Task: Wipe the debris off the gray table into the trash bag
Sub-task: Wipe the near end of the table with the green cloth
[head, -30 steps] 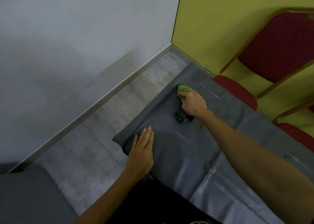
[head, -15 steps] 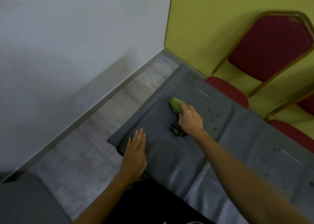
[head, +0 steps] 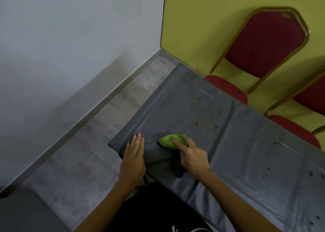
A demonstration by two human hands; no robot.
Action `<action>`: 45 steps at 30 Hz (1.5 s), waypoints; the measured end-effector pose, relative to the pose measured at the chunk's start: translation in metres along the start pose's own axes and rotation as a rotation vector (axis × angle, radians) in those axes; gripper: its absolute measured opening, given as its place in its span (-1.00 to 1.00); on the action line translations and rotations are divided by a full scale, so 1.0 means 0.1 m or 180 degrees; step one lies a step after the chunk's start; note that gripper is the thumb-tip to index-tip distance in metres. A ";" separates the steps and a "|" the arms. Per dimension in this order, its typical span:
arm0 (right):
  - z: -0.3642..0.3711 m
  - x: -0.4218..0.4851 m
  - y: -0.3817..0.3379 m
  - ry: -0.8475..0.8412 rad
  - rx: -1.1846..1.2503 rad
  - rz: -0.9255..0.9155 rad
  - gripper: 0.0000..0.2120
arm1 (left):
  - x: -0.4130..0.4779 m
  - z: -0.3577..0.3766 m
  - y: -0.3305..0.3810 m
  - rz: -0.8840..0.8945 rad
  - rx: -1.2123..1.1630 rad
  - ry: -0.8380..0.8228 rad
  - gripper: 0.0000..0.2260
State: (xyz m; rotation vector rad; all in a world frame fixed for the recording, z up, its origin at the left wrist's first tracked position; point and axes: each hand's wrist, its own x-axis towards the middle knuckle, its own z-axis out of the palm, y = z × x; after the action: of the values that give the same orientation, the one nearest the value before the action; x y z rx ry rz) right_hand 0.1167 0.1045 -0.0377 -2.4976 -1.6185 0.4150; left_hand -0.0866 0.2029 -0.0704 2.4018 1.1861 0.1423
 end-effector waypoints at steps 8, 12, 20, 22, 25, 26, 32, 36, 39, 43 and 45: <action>-0.02 0.16 0.00 0.0212 0.0798 0.0576 -0.62 | -0.02 0.03 -0.02 -0.0014 0.0004 -0.0063 -0.41; 0.19 -0.11 -0.56 -0.0392 0.0921 -0.0449 -0.61 | -0.03 0.03 -0.06 0.0106 -0.0167 0.0016 -0.49; -0.06 -0.05 0.07 -0.0501 0.0431 -0.0337 -0.62 | -0.04 0.08 -0.12 0.0205 0.0002 0.0065 -0.46; -0.19 0.00 0.29 -0.0346 0.0427 0.0036 -0.62 | -0.02 0.10 -0.13 0.0183 0.0023 0.0064 -0.47; -0.29 0.05 0.42 0.0290 0.0714 0.0586 -0.63 | -0.02 0.12 -0.15 0.0158 0.0067 0.0064 -0.49; -0.29 0.06 0.40 0.0524 0.0821 0.0673 -0.63 | -0.01 0.12 -0.15 0.0144 0.0050 0.0075 -0.50; 0.08 -0.14 -0.29 -0.0078 0.1147 -0.0014 -0.66 | -0.02 0.16 -0.18 0.0144 0.0007 0.0149 -0.54; 0.20 -0.23 -0.37 -0.0537 0.0673 -0.0353 -0.60 | -0.02 0.15 -0.16 0.0190 0.0065 0.0107 -0.54; 0.05 -0.08 -0.13 -0.0375 0.0561 -0.0281 -0.64 | -0.02 0.14 -0.16 0.0160 0.0058 0.0136 -0.54; -0.16 0.11 0.23 -0.0280 0.0459 0.0184 -0.63 | -0.02 0.12 -0.14 0.0148 0.0032 0.0137 -0.54; -0.20 0.18 0.32 -0.0323 0.0513 0.0413 -0.62 | -0.02 0.11 -0.13 0.0160 0.0059 0.0153 -0.54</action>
State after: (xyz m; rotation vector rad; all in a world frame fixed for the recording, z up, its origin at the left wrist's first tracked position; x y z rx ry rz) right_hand 0.1577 0.1086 -0.0300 -2.5033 -1.3982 0.6699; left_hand -0.0941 0.2044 -0.0863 2.4581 1.1534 0.2071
